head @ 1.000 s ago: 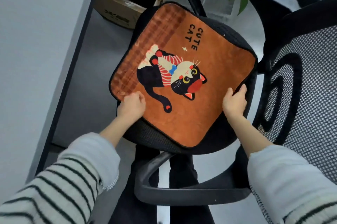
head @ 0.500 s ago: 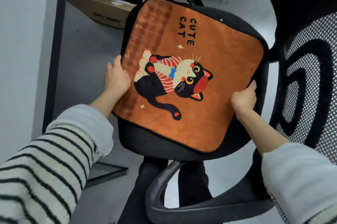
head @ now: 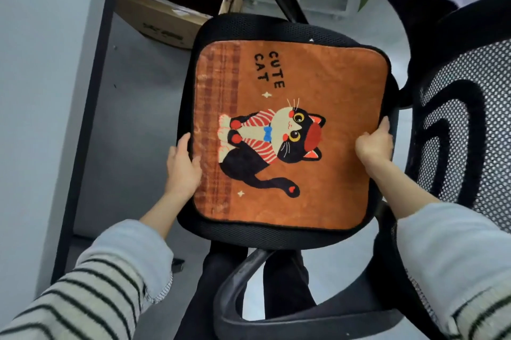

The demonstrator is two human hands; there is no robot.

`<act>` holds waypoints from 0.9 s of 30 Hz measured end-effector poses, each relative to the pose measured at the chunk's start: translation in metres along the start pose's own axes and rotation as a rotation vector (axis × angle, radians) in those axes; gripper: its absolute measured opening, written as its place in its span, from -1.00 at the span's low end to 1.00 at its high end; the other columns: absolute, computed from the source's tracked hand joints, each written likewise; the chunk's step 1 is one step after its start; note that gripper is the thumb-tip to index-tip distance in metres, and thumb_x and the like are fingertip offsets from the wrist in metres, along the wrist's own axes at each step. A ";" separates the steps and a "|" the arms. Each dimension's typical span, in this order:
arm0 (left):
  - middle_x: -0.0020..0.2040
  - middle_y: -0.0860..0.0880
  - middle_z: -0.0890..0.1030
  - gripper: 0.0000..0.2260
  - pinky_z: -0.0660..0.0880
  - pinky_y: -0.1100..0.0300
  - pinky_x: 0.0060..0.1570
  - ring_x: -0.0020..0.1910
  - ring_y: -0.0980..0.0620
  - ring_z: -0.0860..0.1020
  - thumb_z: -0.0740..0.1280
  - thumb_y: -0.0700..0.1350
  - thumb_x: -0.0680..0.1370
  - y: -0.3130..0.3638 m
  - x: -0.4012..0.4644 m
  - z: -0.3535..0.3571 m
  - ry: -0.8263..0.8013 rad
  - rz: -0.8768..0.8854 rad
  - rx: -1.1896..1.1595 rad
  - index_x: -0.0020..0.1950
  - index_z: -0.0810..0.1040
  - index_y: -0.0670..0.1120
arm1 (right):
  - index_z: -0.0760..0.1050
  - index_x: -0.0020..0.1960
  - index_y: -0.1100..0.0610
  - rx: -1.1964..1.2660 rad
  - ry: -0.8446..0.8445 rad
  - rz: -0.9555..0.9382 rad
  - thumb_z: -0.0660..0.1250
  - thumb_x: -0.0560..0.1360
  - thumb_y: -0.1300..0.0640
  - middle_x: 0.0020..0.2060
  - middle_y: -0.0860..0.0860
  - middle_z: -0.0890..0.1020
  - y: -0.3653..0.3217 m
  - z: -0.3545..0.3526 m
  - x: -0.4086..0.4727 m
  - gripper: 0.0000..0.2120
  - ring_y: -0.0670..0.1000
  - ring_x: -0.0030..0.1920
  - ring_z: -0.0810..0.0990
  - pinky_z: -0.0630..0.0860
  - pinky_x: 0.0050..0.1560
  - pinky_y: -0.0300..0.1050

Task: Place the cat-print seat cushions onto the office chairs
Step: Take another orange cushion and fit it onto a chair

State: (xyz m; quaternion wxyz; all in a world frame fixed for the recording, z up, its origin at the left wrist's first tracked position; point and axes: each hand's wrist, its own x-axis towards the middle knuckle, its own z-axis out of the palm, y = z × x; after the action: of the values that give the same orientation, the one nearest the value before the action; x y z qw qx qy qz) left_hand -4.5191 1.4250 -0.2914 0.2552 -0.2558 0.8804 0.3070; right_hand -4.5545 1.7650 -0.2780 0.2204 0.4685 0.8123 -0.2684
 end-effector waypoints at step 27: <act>-0.01 -0.25 0.49 -0.54 0.36 0.08 0.15 0.01 -0.12 0.46 0.21 -0.26 0.58 0.002 0.016 -0.004 0.070 0.054 0.085 0.47 0.30 -0.01 | -0.12 0.55 0.02 0.018 -0.025 0.098 0.12 0.55 0.29 0.37 0.24 0.34 0.047 0.022 -0.010 -0.32 0.25 0.31 0.40 0.36 0.29 0.09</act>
State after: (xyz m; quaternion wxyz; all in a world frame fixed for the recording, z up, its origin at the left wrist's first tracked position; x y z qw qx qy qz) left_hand -4.5331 1.4189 -0.2979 0.2262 -0.2315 0.9077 0.2671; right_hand -4.5067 1.7639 -0.2996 0.2393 0.5062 0.7832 -0.2704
